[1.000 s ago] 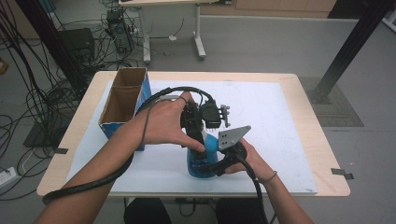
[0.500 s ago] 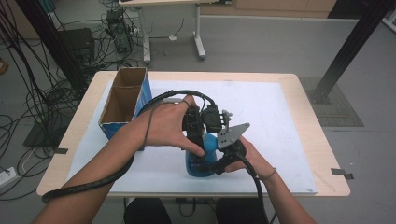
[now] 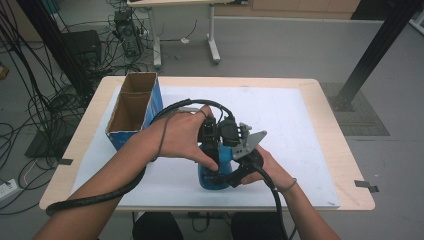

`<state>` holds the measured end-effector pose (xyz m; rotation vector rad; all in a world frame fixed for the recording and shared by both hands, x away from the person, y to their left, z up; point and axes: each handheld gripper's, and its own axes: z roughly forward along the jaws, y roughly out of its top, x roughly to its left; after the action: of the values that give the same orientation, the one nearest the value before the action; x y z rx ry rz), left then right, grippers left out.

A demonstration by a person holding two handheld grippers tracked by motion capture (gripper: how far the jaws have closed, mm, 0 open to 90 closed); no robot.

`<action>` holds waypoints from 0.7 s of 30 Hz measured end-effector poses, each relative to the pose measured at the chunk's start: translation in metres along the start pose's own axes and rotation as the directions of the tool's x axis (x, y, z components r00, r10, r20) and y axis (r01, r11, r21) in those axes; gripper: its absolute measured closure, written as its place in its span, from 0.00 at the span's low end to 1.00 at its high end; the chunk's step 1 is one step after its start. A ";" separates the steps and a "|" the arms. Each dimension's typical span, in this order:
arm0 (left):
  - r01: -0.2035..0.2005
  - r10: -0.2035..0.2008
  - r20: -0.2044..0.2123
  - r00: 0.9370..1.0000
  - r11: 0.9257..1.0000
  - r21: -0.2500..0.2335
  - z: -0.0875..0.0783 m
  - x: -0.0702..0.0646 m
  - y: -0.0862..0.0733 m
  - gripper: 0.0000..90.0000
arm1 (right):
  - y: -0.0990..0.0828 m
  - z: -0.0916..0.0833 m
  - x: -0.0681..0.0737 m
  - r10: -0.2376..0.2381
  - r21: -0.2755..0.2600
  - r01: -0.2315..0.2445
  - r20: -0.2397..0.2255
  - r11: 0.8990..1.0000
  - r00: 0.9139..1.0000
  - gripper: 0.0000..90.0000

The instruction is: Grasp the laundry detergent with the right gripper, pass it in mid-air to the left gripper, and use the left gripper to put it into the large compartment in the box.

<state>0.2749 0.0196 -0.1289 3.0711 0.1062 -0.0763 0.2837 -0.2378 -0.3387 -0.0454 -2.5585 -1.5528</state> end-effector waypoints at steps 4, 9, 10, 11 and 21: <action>-0.008 0.008 0.004 1.000 1.000 0.006 -0.001 0.001 0.002 0.21 | 0.001 0.001 0.000 -0.005 0.001 0.005 0.002 1.000 1.000 0.47; -0.016 0.016 0.007 1.000 1.000 0.018 0.000 0.000 0.006 0.29 | 0.000 0.001 -0.001 -0.001 0.000 0.001 0.001 1.000 1.000 0.47; -0.023 0.023 0.003 1.000 0.999 0.030 0.000 0.000 0.008 0.30 | 0.001 0.001 -0.001 -0.006 0.002 0.006 0.002 1.000 1.000 0.47; -0.024 0.024 -0.003 1.000 0.999 0.031 0.000 -0.001 0.008 0.31 | 0.001 0.002 -0.001 -0.006 0.002 0.006 -0.001 1.000 1.000 0.47; -0.030 0.032 -0.030 0.999 0.998 0.057 -0.001 -0.005 0.012 0.41 | 0.001 0.004 -0.001 -0.007 -0.001 0.007 -0.001 1.000 1.000 0.47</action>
<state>0.2709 0.0075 -0.1273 3.1296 0.0594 -0.0301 0.2843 -0.2343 -0.3397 -0.0360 -2.5601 -1.5557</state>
